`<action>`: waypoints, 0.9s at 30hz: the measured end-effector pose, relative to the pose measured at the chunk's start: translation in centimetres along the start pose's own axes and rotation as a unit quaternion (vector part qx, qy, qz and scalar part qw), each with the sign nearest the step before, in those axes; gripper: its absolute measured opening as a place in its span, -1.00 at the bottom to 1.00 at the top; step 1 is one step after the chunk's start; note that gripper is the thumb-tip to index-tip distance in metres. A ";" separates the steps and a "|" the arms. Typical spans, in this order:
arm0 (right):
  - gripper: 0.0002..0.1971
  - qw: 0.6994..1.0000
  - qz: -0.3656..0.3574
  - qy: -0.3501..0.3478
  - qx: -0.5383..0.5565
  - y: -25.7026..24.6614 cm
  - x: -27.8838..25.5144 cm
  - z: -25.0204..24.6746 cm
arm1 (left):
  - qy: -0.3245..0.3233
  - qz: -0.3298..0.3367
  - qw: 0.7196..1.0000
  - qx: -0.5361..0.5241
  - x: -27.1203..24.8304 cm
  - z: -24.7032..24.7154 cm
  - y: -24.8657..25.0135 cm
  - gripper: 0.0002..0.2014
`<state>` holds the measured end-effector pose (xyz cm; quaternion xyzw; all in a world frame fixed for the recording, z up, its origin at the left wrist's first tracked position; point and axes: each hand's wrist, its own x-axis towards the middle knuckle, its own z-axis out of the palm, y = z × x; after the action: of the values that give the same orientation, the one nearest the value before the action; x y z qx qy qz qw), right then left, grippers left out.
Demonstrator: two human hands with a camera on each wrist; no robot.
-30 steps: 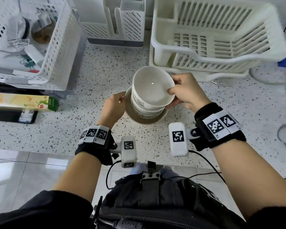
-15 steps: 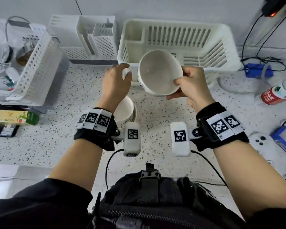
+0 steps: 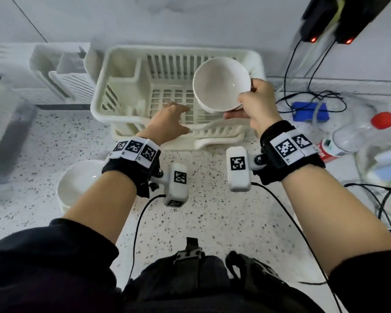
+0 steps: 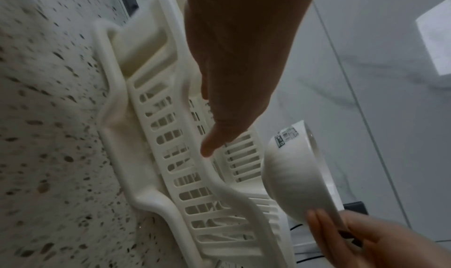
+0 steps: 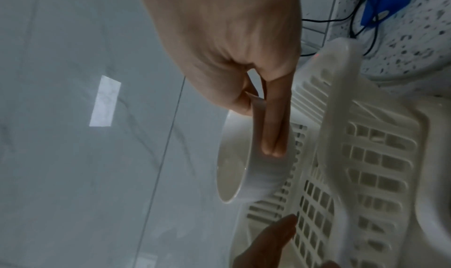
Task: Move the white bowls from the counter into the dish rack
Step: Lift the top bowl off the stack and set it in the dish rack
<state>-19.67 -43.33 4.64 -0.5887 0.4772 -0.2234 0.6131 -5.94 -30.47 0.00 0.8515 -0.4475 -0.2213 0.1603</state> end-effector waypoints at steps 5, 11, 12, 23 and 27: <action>-0.53 0.999 0.048 -0.015 -0.021 -0.2 4.7 0.9 | -0.103 -0.016 0.995 0.006 3.6 1.2 -0.1 -0.29; -0.42 0.989 0.143 -0.013 -0.029 0.6 9.7 3.3 | -0.178 -0.015 0.984 0.006 5.6 2.6 -1.6 -0.25; -0.41 0.986 0.161 -0.011 -0.028 0.8 10.2 3.6 | -0.189 -0.007 0.982 0.010 5.9 2.6 -1.7 -0.25; -0.46 0.979 0.169 -0.015 -0.117 1.6 12.2 4.8 | -0.224 0.018 0.974 0.013 7.1 3.0 -2.7 -0.25; -0.35 0.971 0.102 -0.025 -0.213 1.1 11.8 4.2 | -0.220 0.015 0.975 0.014 7.0 3.1 -2.8 -0.26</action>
<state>-11.23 -50.83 -0.80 -0.6595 0.5555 -0.0379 0.5050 -2.08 -35.03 -5.62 0.7772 -0.4879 -0.3943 0.0500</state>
